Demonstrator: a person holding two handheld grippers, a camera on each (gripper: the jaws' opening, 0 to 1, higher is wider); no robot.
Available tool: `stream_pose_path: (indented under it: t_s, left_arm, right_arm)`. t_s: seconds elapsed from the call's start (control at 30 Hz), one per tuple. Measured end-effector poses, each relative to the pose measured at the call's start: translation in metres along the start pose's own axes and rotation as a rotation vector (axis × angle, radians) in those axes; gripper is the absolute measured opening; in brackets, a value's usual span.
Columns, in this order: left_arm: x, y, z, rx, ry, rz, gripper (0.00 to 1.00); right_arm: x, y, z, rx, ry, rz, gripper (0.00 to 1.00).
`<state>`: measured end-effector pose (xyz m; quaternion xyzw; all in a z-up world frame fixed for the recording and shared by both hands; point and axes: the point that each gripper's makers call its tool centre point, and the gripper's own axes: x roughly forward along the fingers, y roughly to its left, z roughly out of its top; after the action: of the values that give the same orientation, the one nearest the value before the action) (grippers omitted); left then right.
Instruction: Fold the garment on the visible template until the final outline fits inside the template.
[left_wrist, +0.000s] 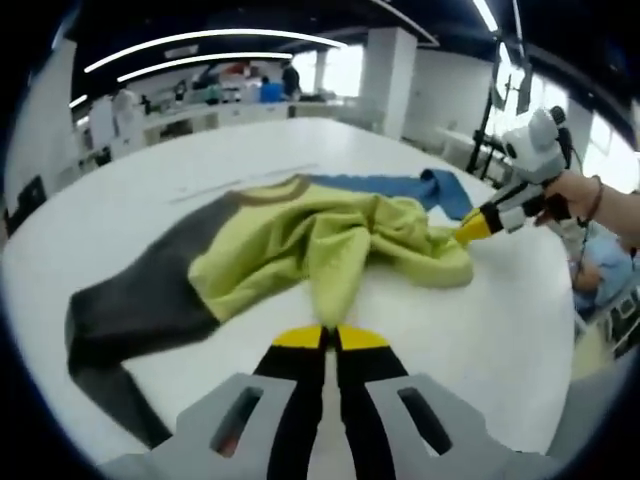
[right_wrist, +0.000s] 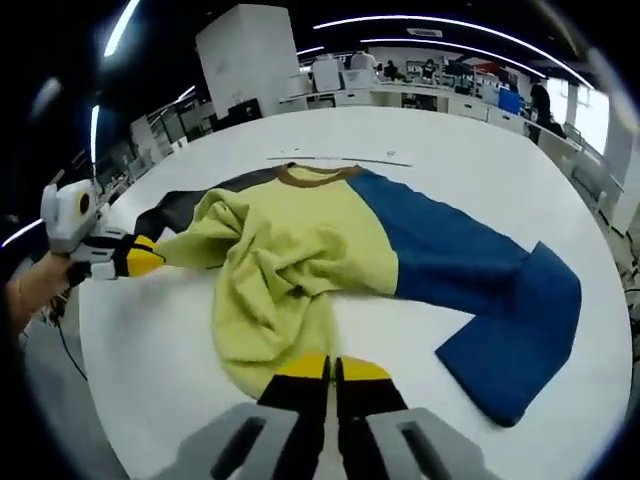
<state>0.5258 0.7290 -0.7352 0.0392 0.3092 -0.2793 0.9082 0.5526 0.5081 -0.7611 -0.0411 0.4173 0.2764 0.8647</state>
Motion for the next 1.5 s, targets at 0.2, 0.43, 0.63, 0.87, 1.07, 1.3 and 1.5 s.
stream_pose_path:
  t_s: [0.2, 0.43, 0.63, 0.87, 1.07, 1.3, 1.5]
  left_arm:
    - [-0.020, 0.003, -0.002, -0.010, -0.004, 0.016, 0.00]
    - [-0.043, 0.002, -0.012, -0.029, 0.008, 0.024, 0.00]
    - [-0.061, -0.003, -0.017, -0.055, -0.003, 0.025, 0.00]
    - [-0.077, -0.016, -0.027, -0.101, 0.021, -0.003, 0.00]
    - [-0.095, -0.019, -0.035, -0.082, 0.046, 0.008, 0.00]
    - [-0.112, -0.016, -0.045, -0.108, 0.068, 0.017, 0.00]
    - [-0.123, -0.017, -0.056, -0.139, 0.089, 0.022, 0.00]
  right_arm:
    - [-0.012, 0.001, -0.001, 0.004, -0.023, 0.000, 0.00]
    - [-0.032, 0.007, -0.007, -0.009, -0.031, -0.015, 0.00]
    - [-0.047, 0.008, -0.018, 0.009, -0.030, -0.030, 0.00]
    - [-0.064, 0.010, -0.028, 0.044, -0.043, -0.046, 0.00]
    - [-0.075, 0.012, -0.039, 0.062, -0.042, -0.057, 0.00]
    - [-0.085, 0.015, -0.052, 0.110, -0.038, -0.061, 0.00]
    - [-0.092, 0.021, -0.063, 0.141, -0.049, -0.071, 0.00]
